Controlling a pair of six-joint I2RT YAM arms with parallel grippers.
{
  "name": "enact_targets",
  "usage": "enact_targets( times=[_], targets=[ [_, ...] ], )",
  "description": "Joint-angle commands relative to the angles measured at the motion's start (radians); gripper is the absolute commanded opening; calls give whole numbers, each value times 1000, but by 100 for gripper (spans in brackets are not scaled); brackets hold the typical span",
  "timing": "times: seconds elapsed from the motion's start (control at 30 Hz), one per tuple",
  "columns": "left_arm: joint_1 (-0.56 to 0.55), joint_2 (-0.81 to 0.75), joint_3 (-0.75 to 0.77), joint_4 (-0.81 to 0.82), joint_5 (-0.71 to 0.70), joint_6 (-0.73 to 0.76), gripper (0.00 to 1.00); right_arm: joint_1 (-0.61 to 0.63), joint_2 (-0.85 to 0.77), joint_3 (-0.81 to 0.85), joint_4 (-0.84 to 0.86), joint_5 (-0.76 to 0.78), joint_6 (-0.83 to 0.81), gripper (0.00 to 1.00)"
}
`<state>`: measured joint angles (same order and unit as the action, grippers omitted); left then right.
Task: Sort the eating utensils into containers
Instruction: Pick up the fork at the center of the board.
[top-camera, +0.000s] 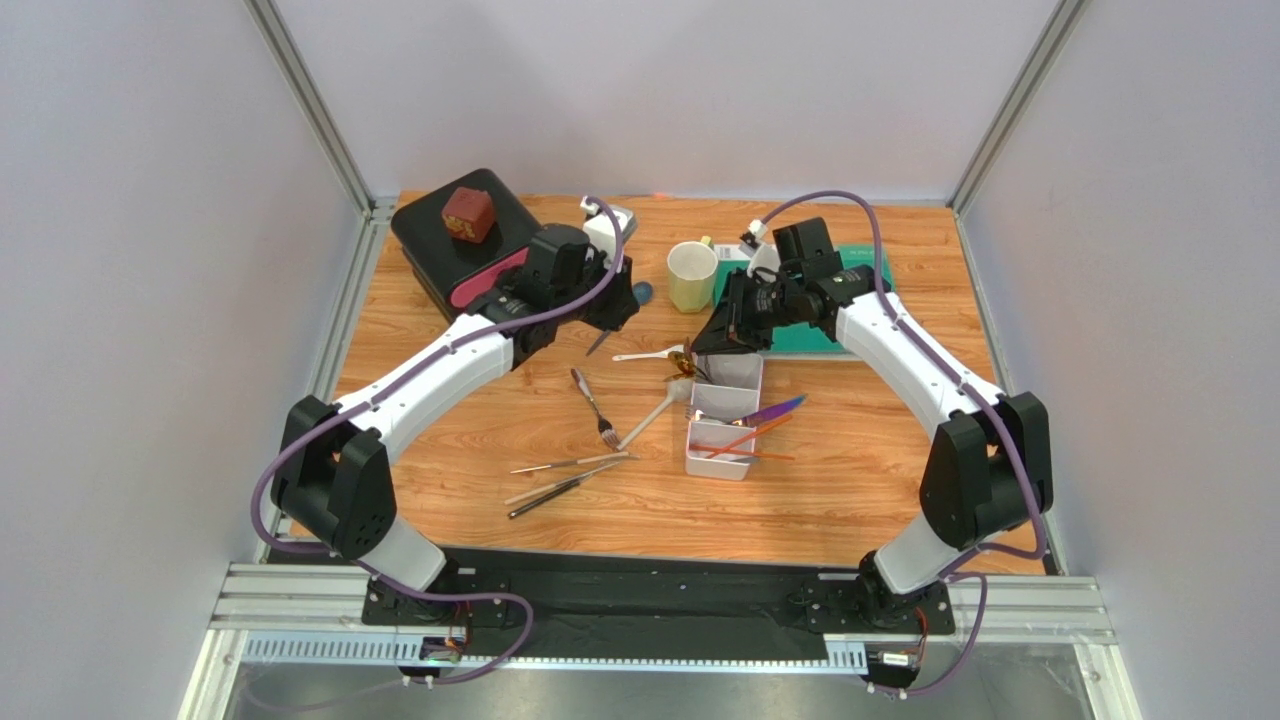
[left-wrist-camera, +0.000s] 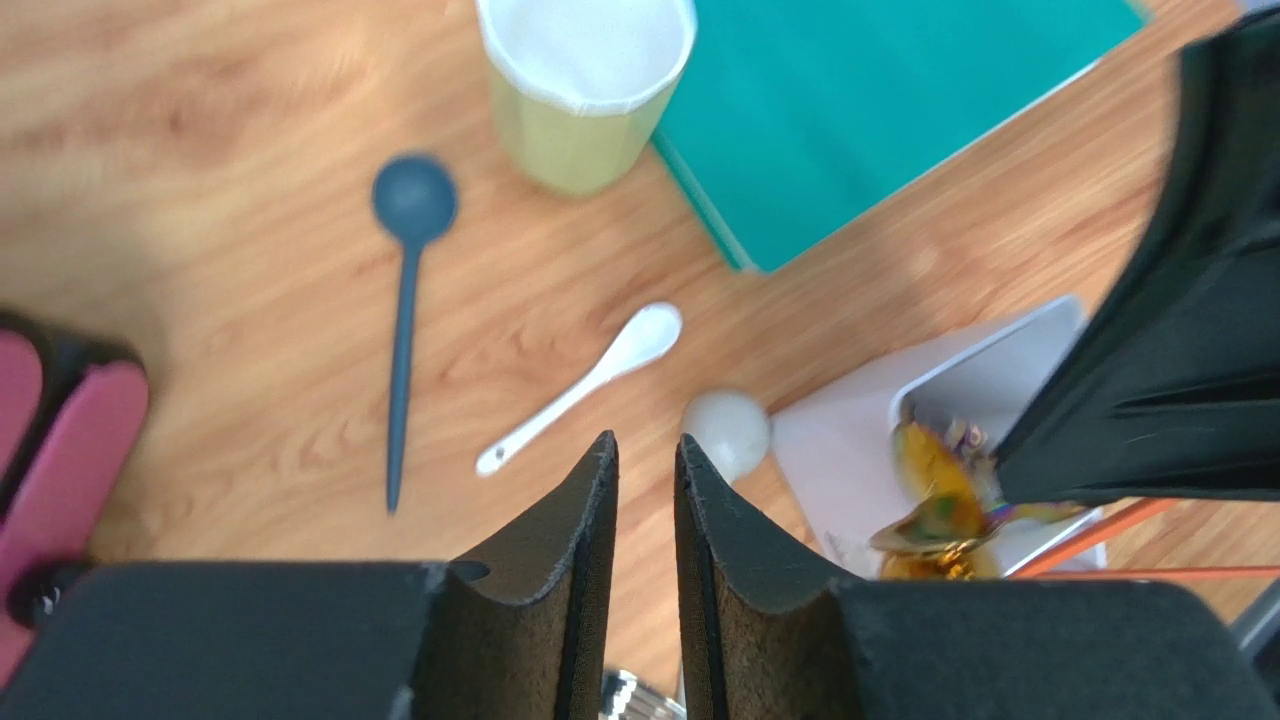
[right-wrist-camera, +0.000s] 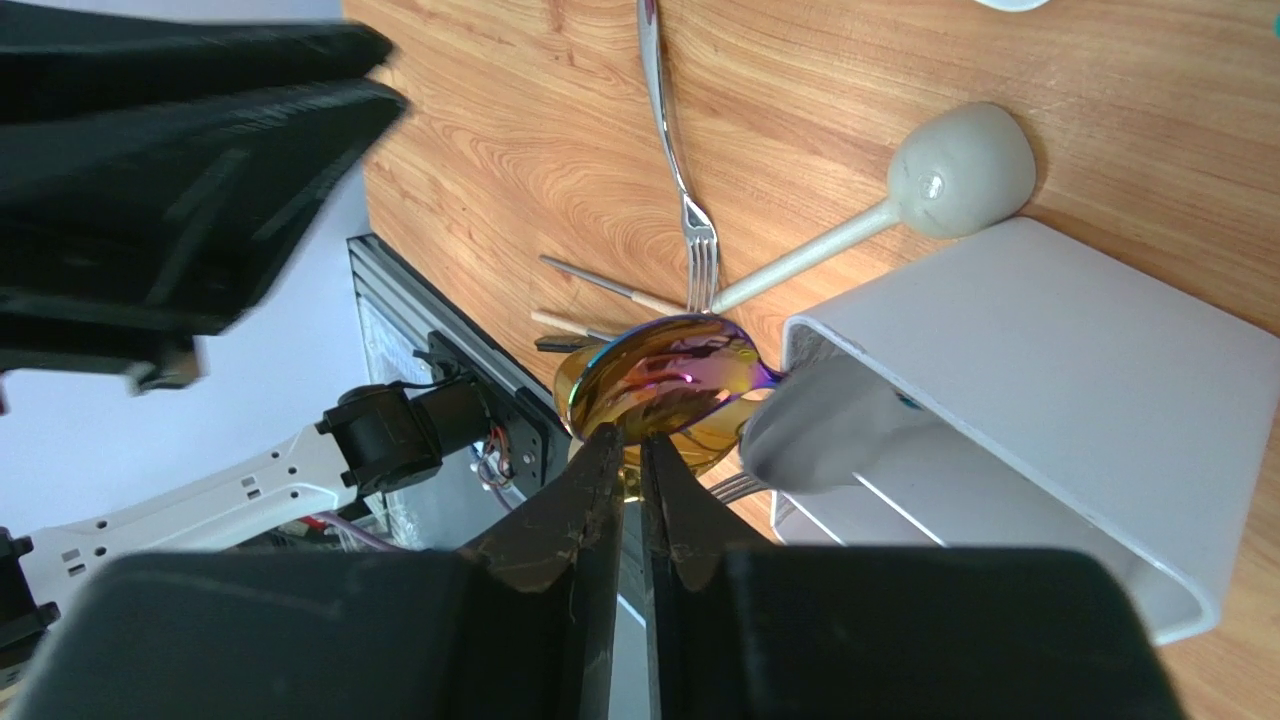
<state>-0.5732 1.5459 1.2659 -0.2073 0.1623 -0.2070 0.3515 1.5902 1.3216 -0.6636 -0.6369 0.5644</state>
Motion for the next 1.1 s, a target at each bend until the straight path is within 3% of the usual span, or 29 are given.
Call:
enact_targets(
  times=[0.0, 0.4, 0.47, 0.63, 1.07],
  targets=[
    [16, -50, -65, -127, -70, -38, 27, 4, -1, -13, 70, 9, 40, 15],
    [26, -43, -151, -285, -38, -68, 27, 0, -2, 85, 50, 28, 58, 24],
    [26, 3, -146, -311, -70, -74, 34, 0, -7, 108, 26, 45, 51, 24],
    [38, 130, -120, -320, -43, -89, 34, -32, -59, 160, -14, 104, 42, 24],
    [50, 215, -83, -331, -81, -114, 35, -132, -170, 81, -30, 125, 32, 23]
  ],
)
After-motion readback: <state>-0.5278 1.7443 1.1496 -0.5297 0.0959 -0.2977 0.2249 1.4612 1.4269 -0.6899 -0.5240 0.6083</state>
